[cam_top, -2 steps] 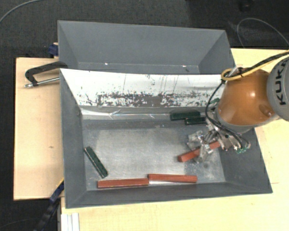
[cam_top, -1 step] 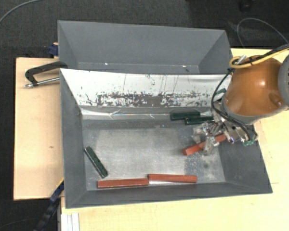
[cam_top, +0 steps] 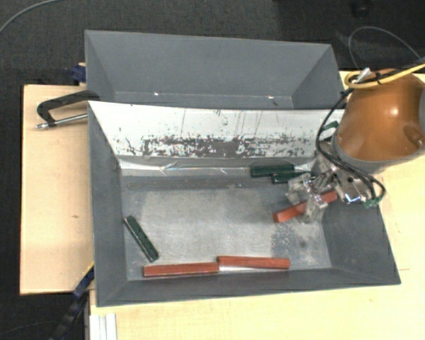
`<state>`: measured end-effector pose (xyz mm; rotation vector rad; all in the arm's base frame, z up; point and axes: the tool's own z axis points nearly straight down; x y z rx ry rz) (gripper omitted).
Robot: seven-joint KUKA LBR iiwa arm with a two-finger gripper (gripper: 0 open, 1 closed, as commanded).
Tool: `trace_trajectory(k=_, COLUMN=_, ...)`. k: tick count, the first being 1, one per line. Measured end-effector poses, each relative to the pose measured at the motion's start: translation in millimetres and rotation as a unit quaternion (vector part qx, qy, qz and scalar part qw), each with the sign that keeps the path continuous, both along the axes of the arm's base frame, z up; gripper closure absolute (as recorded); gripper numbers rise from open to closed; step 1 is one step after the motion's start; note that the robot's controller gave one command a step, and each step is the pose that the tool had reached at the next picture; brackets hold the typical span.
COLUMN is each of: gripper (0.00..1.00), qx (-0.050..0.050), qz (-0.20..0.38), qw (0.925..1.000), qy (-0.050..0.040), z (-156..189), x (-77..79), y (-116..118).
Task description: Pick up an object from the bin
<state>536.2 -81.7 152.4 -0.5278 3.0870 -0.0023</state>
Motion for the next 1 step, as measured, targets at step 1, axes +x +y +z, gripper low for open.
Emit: trace_trajectory(k=1, gripper=1.00, qx=0.000, qz=-0.001, qw=1.0000, qy=0.0003, z=22.0, x=1.9, y=0.9)
